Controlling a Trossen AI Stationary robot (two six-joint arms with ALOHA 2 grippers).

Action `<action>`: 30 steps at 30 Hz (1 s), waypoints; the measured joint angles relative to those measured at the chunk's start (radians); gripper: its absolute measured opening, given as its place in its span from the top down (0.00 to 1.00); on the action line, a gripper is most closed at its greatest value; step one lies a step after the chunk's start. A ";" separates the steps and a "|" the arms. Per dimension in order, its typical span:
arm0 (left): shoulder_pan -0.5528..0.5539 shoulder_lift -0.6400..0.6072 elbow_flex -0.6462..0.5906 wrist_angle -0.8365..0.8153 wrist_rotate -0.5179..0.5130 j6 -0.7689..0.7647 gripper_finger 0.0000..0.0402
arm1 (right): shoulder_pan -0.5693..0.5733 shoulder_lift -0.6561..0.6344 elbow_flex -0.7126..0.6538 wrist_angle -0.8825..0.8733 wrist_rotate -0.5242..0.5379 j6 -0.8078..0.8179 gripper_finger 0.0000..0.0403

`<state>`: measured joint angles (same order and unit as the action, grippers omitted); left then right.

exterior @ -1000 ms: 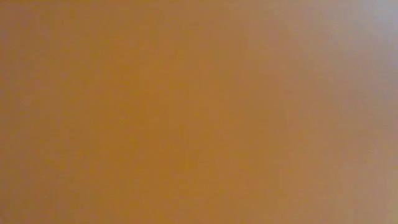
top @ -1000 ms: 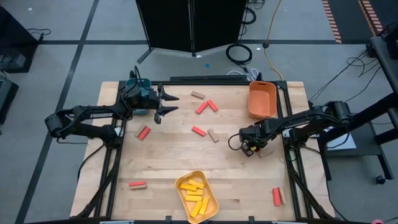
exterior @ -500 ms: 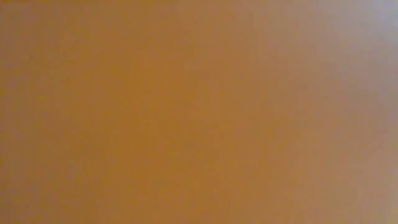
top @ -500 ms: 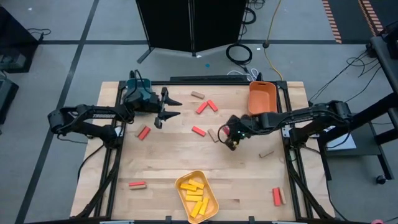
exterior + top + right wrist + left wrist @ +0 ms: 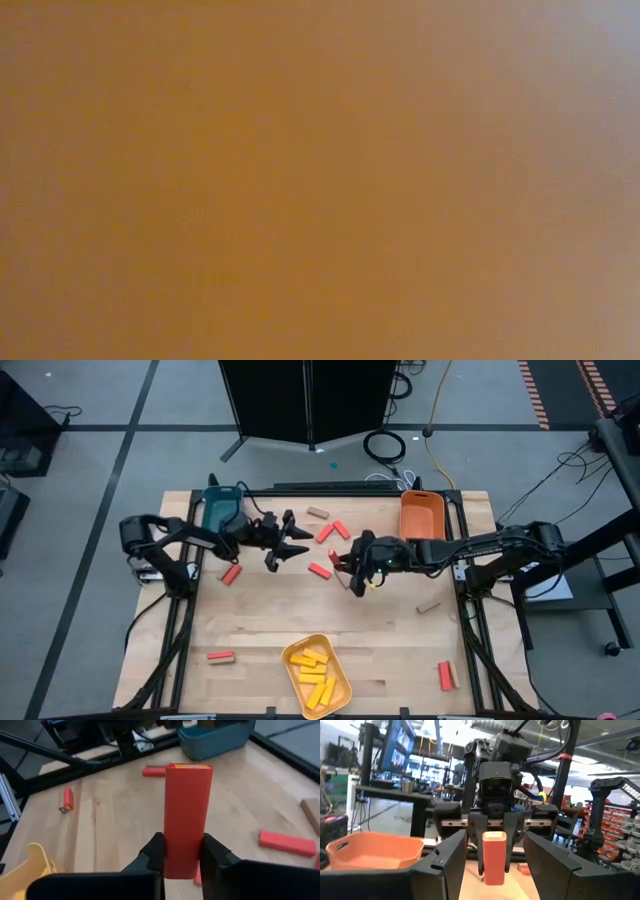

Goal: Sort blocks
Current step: Put the red block into the orange bin

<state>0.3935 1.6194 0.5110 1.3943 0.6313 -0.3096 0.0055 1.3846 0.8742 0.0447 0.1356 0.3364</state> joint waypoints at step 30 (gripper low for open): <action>-0.081 0.048 0.147 -0.142 -0.083 0.030 0.52 | -0.064 0.066 0.000 0.289 -0.039 -0.229 0.91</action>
<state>0.3120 1.6676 0.6578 1.2525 0.5484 -0.2795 -0.0586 1.4505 0.8742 0.3341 0.0971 0.1078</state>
